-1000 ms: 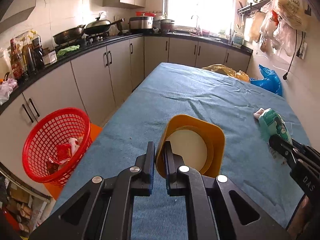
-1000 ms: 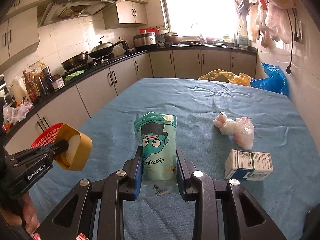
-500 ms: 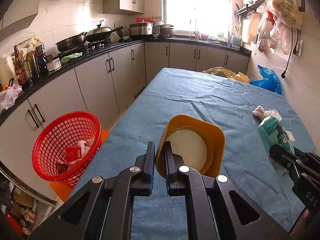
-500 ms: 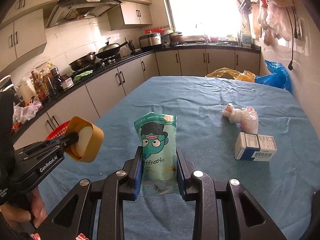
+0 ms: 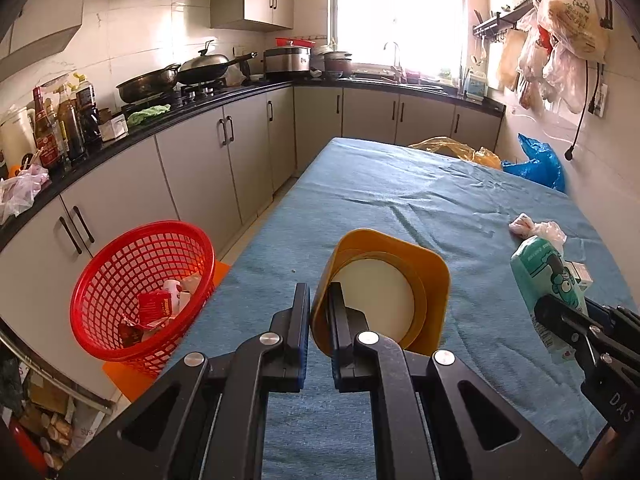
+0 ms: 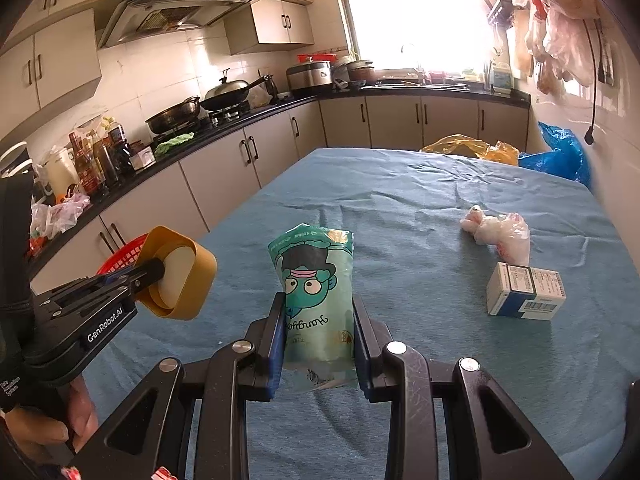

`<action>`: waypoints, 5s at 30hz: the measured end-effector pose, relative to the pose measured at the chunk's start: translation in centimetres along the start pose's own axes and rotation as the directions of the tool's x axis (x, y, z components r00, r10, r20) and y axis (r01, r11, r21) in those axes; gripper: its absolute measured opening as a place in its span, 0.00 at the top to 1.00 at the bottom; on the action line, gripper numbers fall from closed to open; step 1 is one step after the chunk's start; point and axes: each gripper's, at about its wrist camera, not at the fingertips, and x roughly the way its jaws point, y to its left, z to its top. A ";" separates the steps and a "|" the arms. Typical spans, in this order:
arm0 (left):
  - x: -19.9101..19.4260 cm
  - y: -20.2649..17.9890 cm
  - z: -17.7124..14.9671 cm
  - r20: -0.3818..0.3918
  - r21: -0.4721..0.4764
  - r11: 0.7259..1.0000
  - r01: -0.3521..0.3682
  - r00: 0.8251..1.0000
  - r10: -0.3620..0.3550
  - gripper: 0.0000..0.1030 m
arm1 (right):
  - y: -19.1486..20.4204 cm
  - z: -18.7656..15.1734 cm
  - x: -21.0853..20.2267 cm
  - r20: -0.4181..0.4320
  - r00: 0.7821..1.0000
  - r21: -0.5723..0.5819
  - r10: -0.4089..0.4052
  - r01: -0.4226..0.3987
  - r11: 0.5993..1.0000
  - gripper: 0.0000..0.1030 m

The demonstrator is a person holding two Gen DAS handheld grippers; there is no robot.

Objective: Collect trash

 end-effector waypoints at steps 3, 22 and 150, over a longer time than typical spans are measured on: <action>-0.1 0.2 0.0 0.002 -0.006 1.000 -0.002 1.000 0.002 0.92 | 0.4 0.1 0.1 -0.003 1.000 -0.005 0.002 -0.002 1.000 0.69; -1.0 3.4 0.2 0.015 -0.072 0.997 -0.009 1.000 0.010 0.92 | 2.7 0.8 1.0 -0.029 0.999 -0.050 0.035 -0.036 0.998 0.69; -2.1 -16.9 -7.6 -0.326 0.705 0.492 0.510 0.850 -0.413 0.16 | -19.4 0.1 2.3 -0.156 0.948 0.533 0.277 -0.156 0.832 0.64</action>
